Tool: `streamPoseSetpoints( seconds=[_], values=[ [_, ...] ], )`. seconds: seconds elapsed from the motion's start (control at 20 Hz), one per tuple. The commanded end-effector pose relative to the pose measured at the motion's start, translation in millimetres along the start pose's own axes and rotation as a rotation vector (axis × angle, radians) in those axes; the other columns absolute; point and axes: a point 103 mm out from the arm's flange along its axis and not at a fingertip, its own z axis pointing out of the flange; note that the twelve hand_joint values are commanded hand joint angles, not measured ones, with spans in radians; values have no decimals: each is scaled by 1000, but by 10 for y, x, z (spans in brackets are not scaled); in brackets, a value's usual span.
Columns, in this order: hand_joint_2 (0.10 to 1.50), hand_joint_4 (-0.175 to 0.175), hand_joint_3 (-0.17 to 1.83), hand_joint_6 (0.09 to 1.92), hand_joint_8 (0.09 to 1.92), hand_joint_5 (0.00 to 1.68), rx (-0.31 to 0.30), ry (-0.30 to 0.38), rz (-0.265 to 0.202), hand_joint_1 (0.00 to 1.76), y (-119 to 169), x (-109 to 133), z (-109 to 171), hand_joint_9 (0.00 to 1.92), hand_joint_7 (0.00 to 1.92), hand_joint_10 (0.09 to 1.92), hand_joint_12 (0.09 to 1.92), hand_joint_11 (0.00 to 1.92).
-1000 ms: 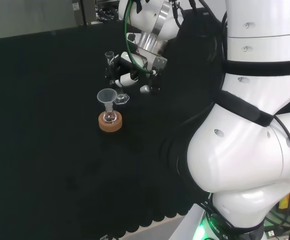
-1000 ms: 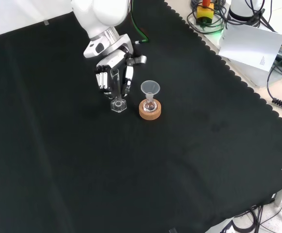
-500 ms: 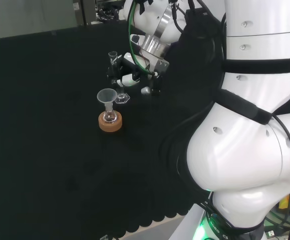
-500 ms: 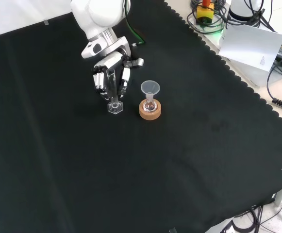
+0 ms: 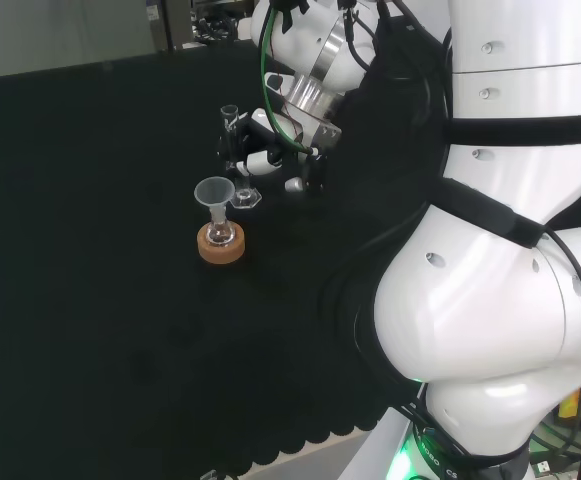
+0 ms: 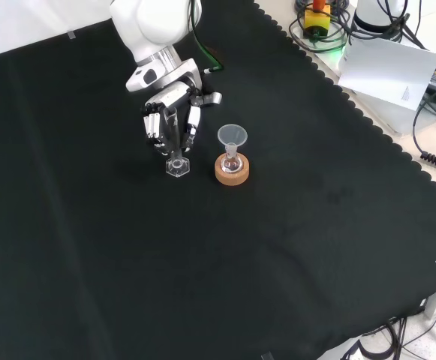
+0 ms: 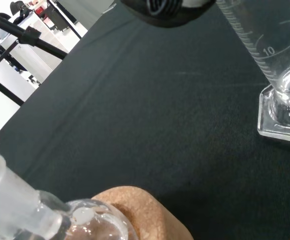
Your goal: Put the graduated cylinder back on the table.
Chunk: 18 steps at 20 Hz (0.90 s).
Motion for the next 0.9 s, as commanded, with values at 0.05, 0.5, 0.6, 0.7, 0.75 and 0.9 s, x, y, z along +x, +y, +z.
streamPoseSetpoints(
  seconds=[0.05,0.5,0.6,0.7,0.75,0.9],
  values=[
    [1165,-114,5,831,1219,943,10,-41,-10,1351,-8,-9,-6,1339,872,239,776,1086],
    [1156,-75,-3,943,1181,800,37,-58,-7,1329,-2,-3,-2,1138,884,491,923,1018],
    [1152,-88,-10,857,909,798,39,-41,-7,1303,-6,-12,-7,1154,888,408,913,1027],
    [1139,-93,-44,801,714,796,40,-31,-6,1250,-11,-21,-17,1180,908,327,906,1055],
    [1149,-95,-95,778,662,795,39,-35,-7,1229,-13,-23,-24,1194,912,281,912,1051],
    [1152,-90,-165,744,606,794,39,-32,-4,1194,-10,-28,-43,1212,908,214,933,1019]
  ],
)
